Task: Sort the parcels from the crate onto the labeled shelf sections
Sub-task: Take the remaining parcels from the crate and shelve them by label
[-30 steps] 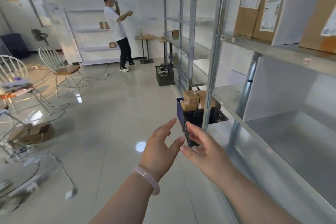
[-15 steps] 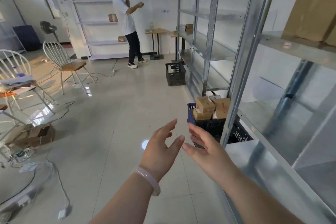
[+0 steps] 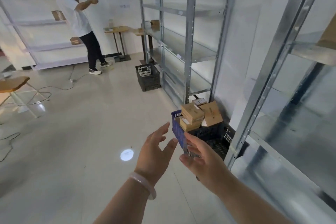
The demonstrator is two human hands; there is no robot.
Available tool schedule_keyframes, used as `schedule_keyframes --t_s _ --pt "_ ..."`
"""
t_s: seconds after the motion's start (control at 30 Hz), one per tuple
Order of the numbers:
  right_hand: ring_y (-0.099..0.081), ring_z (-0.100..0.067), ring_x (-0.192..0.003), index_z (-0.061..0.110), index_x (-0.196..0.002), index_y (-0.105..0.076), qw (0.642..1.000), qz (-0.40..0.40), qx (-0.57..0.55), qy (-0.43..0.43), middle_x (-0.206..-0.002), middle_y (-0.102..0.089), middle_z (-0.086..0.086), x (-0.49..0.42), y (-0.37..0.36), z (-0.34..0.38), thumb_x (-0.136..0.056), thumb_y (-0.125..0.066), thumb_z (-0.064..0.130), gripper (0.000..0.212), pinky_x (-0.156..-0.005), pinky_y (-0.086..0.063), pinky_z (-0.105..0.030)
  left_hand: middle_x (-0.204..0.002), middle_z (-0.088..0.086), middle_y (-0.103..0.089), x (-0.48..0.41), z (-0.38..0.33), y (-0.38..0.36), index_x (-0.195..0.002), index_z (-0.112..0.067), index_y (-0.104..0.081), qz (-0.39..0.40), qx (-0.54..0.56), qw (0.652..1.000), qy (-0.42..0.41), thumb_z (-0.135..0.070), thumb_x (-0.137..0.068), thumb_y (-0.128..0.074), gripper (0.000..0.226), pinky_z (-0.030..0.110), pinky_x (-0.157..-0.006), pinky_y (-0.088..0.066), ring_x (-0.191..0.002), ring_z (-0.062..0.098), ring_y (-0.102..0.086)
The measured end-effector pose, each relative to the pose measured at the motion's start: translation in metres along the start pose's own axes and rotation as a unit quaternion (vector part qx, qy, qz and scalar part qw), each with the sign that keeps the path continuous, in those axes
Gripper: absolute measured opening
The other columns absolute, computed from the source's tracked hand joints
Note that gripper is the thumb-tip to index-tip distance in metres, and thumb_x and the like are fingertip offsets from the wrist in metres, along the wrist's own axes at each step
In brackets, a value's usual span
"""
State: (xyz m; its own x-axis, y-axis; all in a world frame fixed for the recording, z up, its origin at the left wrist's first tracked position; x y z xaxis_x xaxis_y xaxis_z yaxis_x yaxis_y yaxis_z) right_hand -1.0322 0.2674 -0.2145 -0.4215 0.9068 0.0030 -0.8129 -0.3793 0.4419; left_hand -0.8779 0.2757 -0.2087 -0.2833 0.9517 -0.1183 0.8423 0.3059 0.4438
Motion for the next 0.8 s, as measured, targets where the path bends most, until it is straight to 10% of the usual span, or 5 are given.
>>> schedule_keyframes --t_s 0.8 --pt "-0.043 0.001 -0.127 0.043 -0.143 -0.033 0.998 -0.055 -0.022 -0.014 -0.141 -0.043 0.018 -0.379 0.094 -0.047 -0.085 -0.060 0.054 0.065 -0.106 -0.039 -0.026 -0.127 -0.023 -0.050 -0.395 0.023 -0.070 -0.138 -0.048 -0.044 0.061 -0.022 0.998 -0.026 -0.043 -0.092 -0.061 0.049 0.008 -0.083 -0.040 -0.108 -0.004 -0.052"
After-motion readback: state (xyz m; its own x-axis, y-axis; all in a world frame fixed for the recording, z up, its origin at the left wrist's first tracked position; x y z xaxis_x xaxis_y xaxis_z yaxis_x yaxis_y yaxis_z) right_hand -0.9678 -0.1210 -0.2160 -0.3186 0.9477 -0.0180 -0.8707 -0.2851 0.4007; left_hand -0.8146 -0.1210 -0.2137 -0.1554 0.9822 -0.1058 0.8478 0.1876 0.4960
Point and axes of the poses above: each hand's wrist, its own x-axis away from the middle knuckle, its own y-axis out of the back of the hand, z = x × y, the point moved 8 cm from there along -x, towards the middle knuckle
